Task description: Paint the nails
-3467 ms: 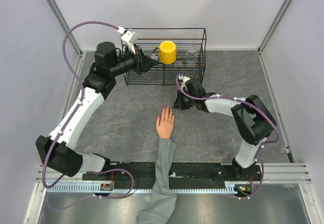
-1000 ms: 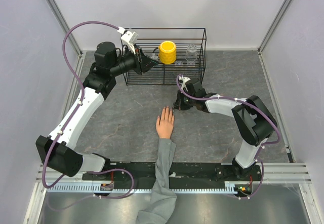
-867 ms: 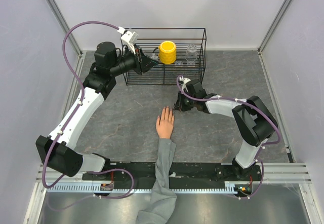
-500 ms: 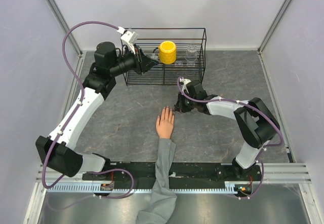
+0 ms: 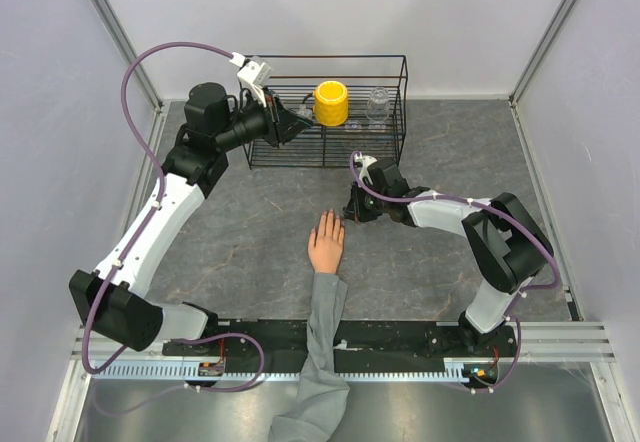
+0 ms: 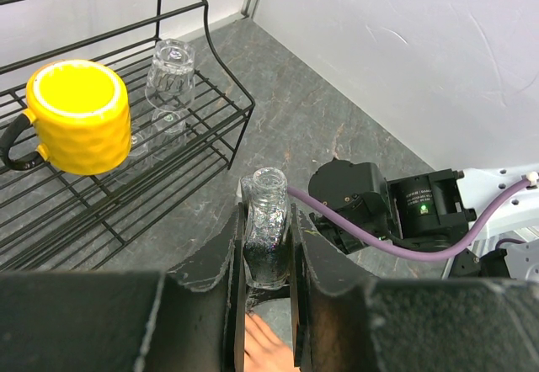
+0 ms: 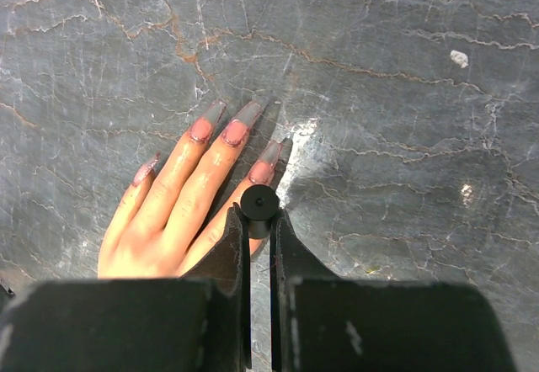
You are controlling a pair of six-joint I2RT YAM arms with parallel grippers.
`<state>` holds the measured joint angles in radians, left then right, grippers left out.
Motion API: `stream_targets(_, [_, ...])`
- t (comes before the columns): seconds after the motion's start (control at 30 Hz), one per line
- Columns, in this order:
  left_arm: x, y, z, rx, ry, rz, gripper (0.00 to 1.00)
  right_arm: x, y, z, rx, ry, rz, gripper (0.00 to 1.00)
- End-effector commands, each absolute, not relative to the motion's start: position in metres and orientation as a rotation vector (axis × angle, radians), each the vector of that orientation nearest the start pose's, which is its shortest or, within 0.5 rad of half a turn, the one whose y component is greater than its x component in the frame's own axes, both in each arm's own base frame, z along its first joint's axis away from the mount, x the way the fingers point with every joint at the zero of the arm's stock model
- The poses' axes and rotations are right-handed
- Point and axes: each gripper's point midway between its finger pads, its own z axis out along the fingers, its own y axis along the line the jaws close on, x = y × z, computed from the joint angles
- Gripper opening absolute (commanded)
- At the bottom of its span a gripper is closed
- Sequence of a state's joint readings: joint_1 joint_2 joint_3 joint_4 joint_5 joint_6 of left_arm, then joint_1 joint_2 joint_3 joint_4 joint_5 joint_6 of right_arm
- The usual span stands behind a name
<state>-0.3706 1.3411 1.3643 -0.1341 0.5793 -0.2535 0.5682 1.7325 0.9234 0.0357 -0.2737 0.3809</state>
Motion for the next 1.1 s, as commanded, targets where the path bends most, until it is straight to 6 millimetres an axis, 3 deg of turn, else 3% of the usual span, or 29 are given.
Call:
stream_targets(0.0, [0.335,-0.243,0.395,0.553,1.613,-0.957,0.02,0.324,0.288,0.063,-0.385,2.36,0.813,0.0])
stream_targets(0.2, [0.336,-0.244,0.398,0.554,1.602,-0.958,0.02,0.339,0.271,0.082,-0.338,2.353,0.664,0.0])
stream_targets(0.3, [0.335,-0.244,0.404,0.553,1.582,-0.962,0.02,0.353,0.262,0.111,-0.314,2.301,0.588,0.0])
stream_targets(0.4, [0.335,-0.244,0.411,0.55,1.553,-0.955,0.02,0.369,0.257,0.152,-0.289,2.234,0.555,0.0])
stream_targets(0.43, [0.334,-0.243,0.414,0.549,1.545,-0.954,0.02,0.378,0.26,0.177,-0.284,2.185,0.561,0.0])
stream_targets(0.5, [0.332,-0.241,0.419,0.543,1.527,-0.951,0.02,0.381,0.254,0.205,-0.275,2.149,0.538,0.0])
stream_targets(0.53, [0.331,-0.241,0.42,0.534,1.529,-0.958,0.02,0.385,0.253,0.236,-0.264,2.089,0.547,0.0])
stream_targets(0.6, [0.326,-0.24,0.416,0.53,1.535,-0.969,0.02,0.385,0.245,0.258,-0.248,2.072,0.537,0.0])
stream_targets(0.63, [0.322,-0.241,0.414,0.531,1.537,-0.981,0.02,0.385,0.241,0.283,-0.232,2.026,0.549,0.0])
stream_targets(0.67, [0.316,-0.24,0.414,0.536,1.531,-0.988,0.02,0.384,0.234,0.289,-0.215,2.031,0.55,0.0])
stream_targets(0.77, [0.302,-0.244,0.385,0.567,1.551,-1.012,0.02,0.371,0.222,0.309,-0.218,2.01,0.572,0.0])
stream_targets(0.8, [0.288,-0.25,0.364,0.602,1.558,-1.037,0.02,0.367,0.219,0.312,-0.238,2.0,0.576,0.0])
stream_targets(0.97, [0.25,-0.271,0.32,0.746,1.541,-1.089,0.02,0.319,0.217,0.32,-0.367,1.981,0.681,0.0])
stream_targets(1.07, [0.223,-0.278,0.3,0.859,1.516,-1.175,0.02,0.282,0.23,0.324,-0.545,1.934,0.829,0.0])
